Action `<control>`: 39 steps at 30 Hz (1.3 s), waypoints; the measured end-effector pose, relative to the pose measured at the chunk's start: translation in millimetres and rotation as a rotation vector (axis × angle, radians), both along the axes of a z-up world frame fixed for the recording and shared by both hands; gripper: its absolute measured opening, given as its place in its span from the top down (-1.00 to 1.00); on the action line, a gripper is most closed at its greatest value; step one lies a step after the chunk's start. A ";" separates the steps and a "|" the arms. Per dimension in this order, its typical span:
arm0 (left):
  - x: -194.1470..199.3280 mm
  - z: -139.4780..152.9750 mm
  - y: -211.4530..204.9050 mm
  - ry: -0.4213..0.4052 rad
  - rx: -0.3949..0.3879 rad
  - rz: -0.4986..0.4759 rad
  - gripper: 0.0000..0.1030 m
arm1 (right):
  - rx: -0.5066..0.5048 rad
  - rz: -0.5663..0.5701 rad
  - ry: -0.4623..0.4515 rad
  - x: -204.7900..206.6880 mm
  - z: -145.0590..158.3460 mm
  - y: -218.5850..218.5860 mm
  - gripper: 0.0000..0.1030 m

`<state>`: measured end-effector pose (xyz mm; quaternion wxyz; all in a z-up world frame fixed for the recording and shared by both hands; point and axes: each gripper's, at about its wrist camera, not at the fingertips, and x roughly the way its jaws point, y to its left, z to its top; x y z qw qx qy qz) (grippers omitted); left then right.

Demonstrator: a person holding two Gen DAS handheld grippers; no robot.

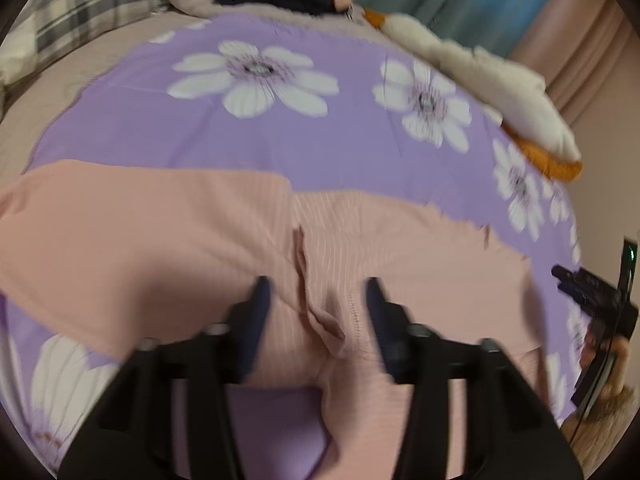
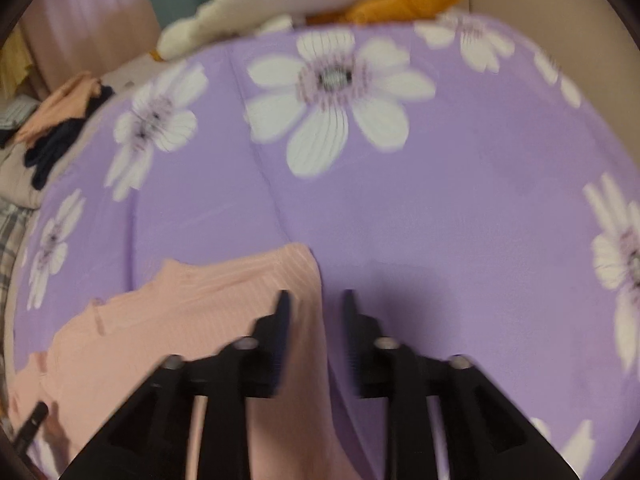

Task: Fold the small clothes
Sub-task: 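Grasp the sweater side edge with the left tool and lift it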

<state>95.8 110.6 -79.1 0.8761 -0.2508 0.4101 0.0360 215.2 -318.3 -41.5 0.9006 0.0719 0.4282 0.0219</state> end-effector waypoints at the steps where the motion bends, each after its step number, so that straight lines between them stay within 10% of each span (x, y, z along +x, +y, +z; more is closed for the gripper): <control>1: -7.1 6.5 5.8 -0.016 -0.030 0.011 -0.38 | 0.024 0.000 -0.024 -11.5 12.5 -2.8 -0.19; 7: -49.9 29.5 36.2 -0.035 -0.057 0.118 -0.63 | 0.115 0.048 -0.114 -73.9 58.8 -6.6 -0.69; 23: -116.0 -8.8 128.5 0.052 -0.137 0.412 -0.59 | 0.135 0.145 -0.120 -178.0 58.4 19.0 -0.69; 39: -103.3 -42.1 193.3 0.005 -0.261 0.539 0.15 | 0.055 0.242 -0.100 -198.8 43.1 78.7 -0.69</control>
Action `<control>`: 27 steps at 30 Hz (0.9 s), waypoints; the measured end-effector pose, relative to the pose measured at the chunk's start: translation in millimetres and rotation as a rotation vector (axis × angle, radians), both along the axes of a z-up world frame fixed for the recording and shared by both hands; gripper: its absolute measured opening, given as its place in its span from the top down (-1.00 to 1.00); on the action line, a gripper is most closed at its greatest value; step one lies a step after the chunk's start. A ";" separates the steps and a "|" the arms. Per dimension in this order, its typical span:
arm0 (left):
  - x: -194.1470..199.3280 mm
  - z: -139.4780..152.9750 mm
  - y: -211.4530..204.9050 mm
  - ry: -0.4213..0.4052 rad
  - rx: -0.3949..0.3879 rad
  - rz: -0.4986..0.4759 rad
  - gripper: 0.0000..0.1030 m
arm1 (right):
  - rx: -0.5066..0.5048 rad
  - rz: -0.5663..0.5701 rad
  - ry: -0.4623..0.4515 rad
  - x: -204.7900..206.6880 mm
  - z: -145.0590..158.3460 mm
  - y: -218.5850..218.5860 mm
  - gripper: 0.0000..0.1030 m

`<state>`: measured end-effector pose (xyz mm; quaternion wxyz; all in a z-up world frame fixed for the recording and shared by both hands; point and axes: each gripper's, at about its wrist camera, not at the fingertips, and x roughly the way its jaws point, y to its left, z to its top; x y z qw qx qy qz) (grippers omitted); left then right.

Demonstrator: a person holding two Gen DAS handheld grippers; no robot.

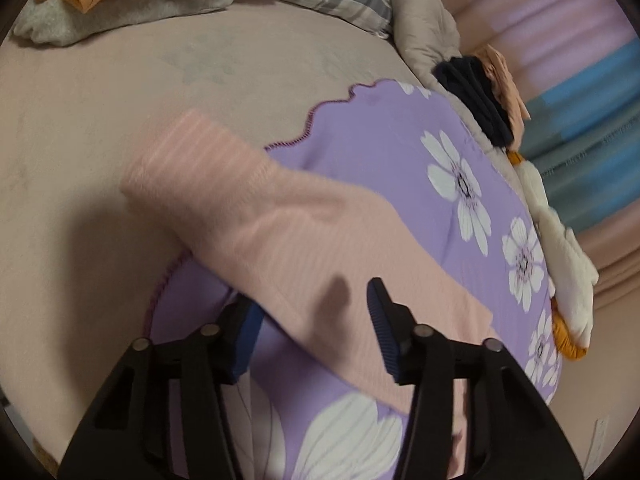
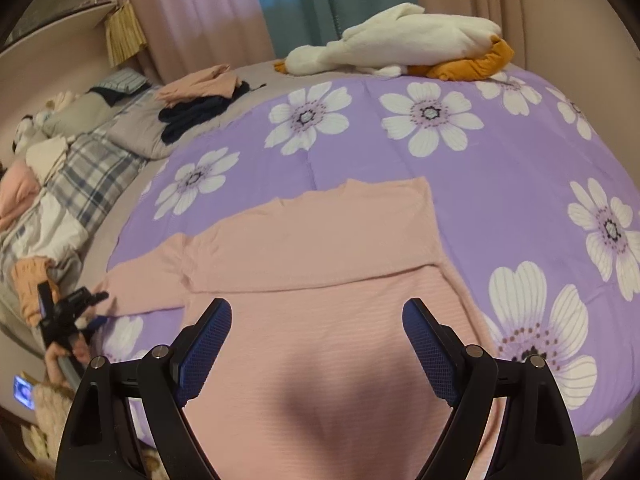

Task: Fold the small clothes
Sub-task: 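Grasp the sweater side edge with the left tool and lift it, then fold the held side over toward the sweater center with the left tool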

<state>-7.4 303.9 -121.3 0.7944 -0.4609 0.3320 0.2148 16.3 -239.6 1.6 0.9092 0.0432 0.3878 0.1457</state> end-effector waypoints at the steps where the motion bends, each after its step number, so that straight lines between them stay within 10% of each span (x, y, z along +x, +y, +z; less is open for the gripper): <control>1: 1.1 -0.7 3.1 -0.007 -0.001 0.012 0.35 | 0.000 0.001 0.003 0.4 -0.9 1.1 -0.69; 4: 7.7 -4.1 7.0 0.015 0.014 0.015 0.92 | 0.000 0.002 0.007 1.0 -2.7 4.2 -0.69; 27: 40.2 89.2 -54.8 -0.183 0.155 -0.156 0.98 | 0.057 -0.060 0.041 8.1 -8.0 -14.5 -0.69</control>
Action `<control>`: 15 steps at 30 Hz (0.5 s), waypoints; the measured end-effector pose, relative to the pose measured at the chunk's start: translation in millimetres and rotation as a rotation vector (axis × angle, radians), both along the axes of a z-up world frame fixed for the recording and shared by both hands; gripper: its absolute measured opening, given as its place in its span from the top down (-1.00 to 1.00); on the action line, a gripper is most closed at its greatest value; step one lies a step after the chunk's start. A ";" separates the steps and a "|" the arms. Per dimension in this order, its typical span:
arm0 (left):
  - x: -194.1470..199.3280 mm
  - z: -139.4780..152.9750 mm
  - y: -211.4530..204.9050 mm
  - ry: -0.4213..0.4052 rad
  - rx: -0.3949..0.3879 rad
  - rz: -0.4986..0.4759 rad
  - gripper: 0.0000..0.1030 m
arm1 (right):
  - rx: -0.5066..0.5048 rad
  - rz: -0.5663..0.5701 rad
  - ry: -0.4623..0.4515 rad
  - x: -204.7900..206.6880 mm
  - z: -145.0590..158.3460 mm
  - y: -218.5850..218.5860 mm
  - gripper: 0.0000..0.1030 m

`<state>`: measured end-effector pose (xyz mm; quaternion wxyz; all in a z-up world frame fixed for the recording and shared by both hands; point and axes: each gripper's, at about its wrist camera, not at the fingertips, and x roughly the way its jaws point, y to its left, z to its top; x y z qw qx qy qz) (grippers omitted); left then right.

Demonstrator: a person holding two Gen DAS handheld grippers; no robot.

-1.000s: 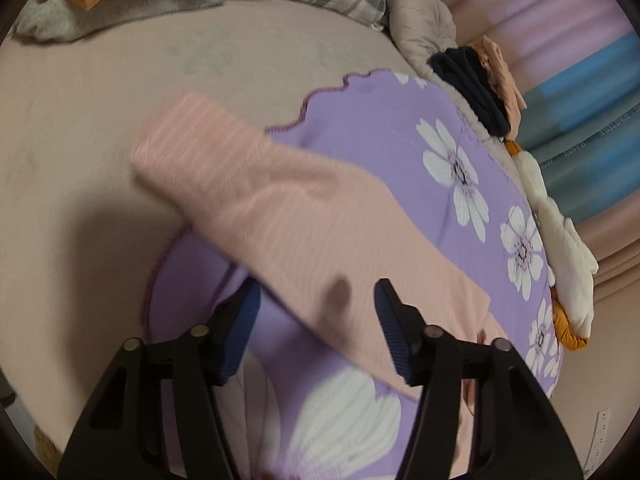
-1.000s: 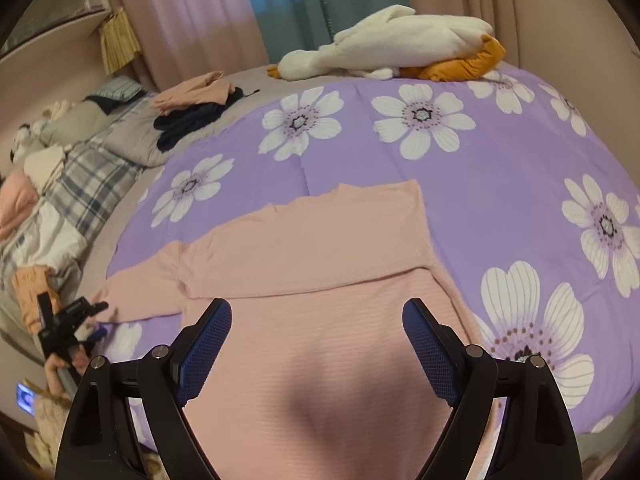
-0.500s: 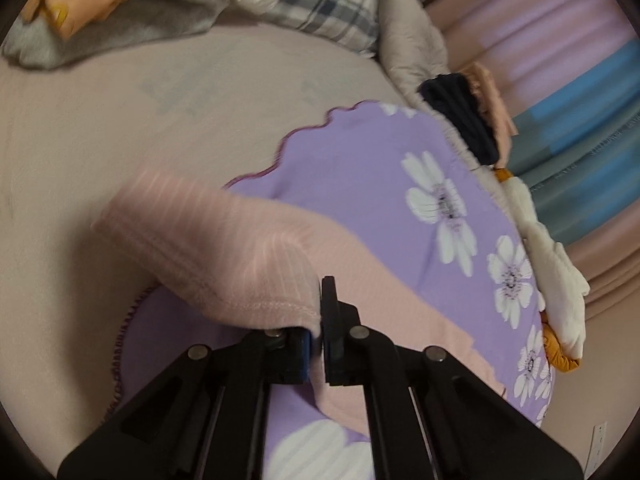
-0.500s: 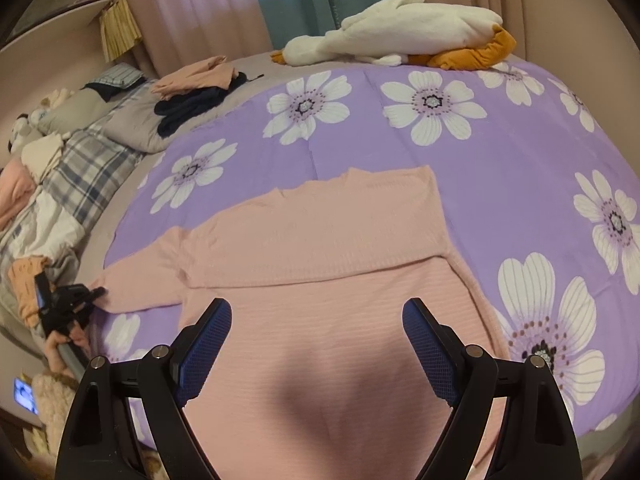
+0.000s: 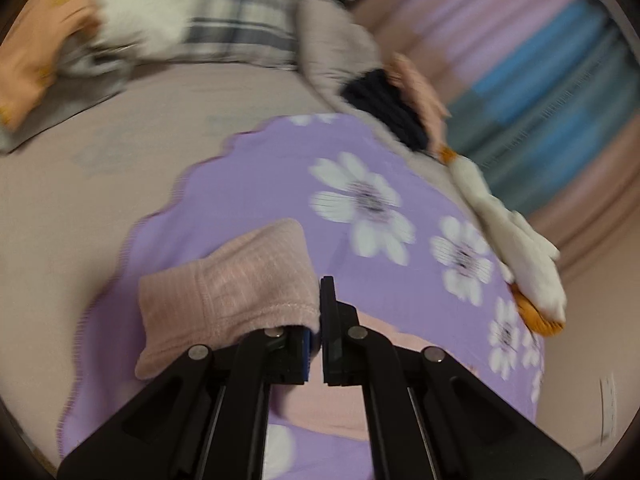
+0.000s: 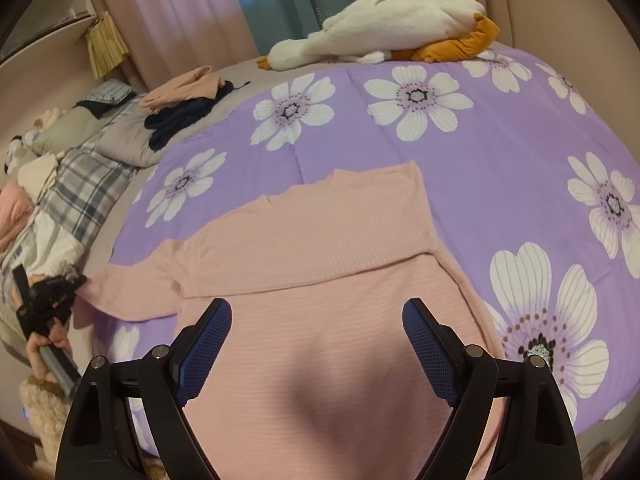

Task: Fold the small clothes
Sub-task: 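Fold the held side over toward the sweater center with the left tool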

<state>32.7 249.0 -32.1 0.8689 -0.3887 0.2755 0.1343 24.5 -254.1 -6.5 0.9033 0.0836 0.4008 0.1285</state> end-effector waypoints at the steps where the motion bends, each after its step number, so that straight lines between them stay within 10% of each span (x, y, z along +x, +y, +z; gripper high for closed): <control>1: 6.8 7.8 -12.2 -0.012 0.026 -0.031 0.98 | 0.003 -0.001 0.002 -0.1 -0.5 -1.1 -0.69; 15: 71.5 34.8 -162.7 -0.057 0.212 -0.472 0.97 | 0.031 -0.064 0.021 0.3 -5.4 -28.3 -0.69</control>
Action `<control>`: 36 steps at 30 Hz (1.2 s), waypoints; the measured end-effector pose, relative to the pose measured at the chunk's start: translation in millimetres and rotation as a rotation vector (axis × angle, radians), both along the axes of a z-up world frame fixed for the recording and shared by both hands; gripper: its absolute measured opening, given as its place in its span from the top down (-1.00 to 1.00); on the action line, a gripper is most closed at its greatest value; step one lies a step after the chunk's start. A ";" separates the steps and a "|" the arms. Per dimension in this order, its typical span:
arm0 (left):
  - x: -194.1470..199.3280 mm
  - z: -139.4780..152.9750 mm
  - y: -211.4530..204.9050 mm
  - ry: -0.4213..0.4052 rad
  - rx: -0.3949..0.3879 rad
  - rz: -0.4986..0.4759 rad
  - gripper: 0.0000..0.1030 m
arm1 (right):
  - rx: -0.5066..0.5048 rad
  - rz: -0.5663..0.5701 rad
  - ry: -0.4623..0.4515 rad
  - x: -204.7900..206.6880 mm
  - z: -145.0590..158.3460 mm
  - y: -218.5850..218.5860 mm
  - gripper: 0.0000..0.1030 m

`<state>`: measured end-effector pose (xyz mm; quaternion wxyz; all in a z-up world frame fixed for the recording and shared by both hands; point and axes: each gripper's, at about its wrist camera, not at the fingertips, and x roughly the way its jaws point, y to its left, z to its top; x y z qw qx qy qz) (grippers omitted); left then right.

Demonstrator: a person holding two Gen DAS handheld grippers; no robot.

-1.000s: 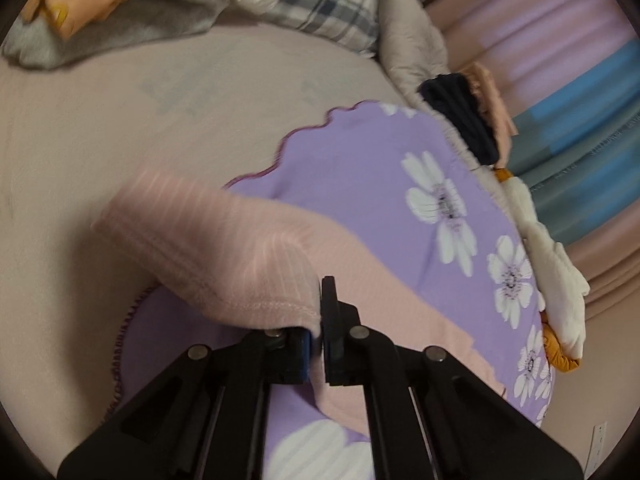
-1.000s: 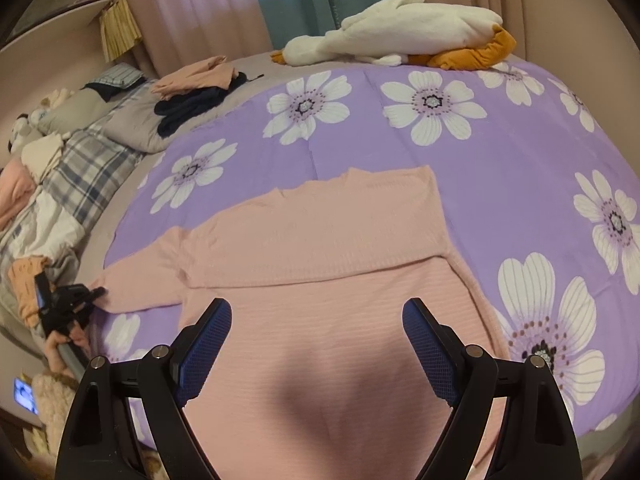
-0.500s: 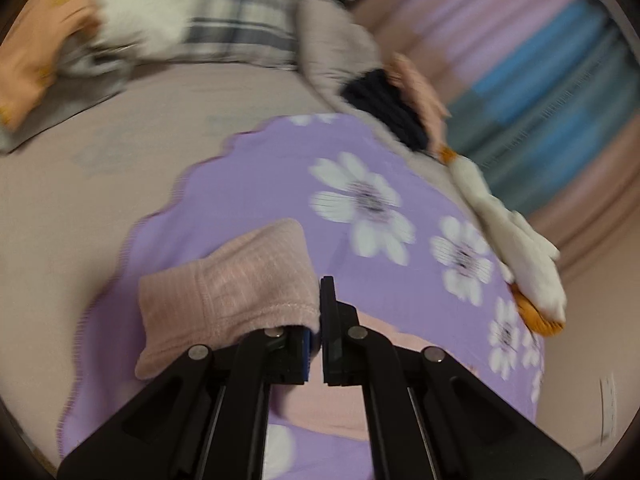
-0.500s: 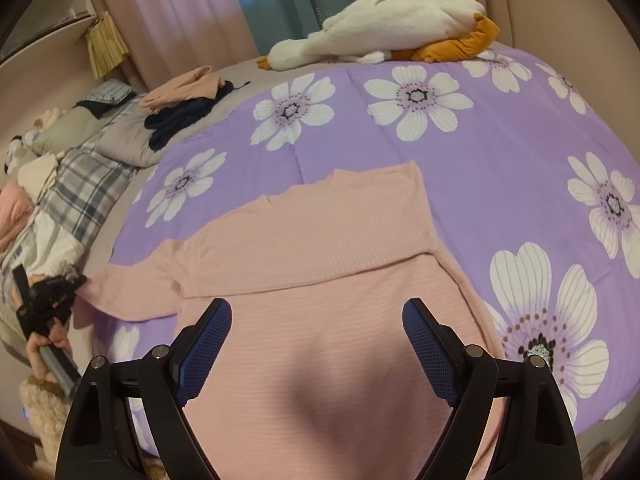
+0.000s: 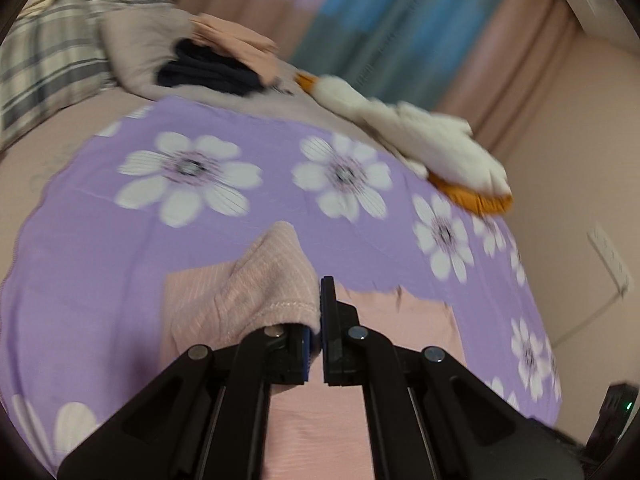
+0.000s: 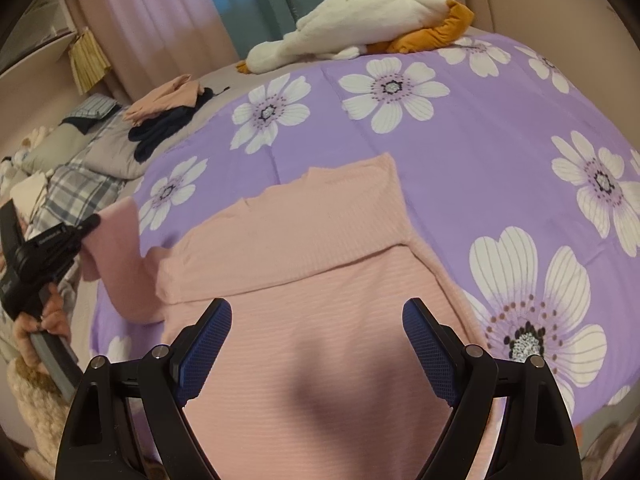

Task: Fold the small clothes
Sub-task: 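Fold the held side over toward the sweater center with the left tool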

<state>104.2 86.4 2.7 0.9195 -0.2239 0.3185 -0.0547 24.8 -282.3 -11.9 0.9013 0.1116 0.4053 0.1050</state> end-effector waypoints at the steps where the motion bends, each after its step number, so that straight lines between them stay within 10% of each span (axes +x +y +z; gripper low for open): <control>1: 2.3 -3.8 -9.1 0.009 0.010 -0.024 0.97 | 0.001 -0.005 0.002 0.2 -0.7 -1.9 -0.69; 12: 25.7 -70.9 -86.3 0.164 0.053 -0.223 0.96 | 0.006 -0.038 0.031 2.2 -11.1 -19.3 -0.69; 27: 33.8 -121.3 -103.2 0.316 0.029 -0.225 0.90 | 0.021 -0.052 0.064 5.1 -22.0 -31.2 -0.69; 36: 1.0 -76.1 -89.5 0.241 -0.044 -0.254 -0.32 | 0.020 -0.043 0.068 5.5 -22.5 -30.1 -0.69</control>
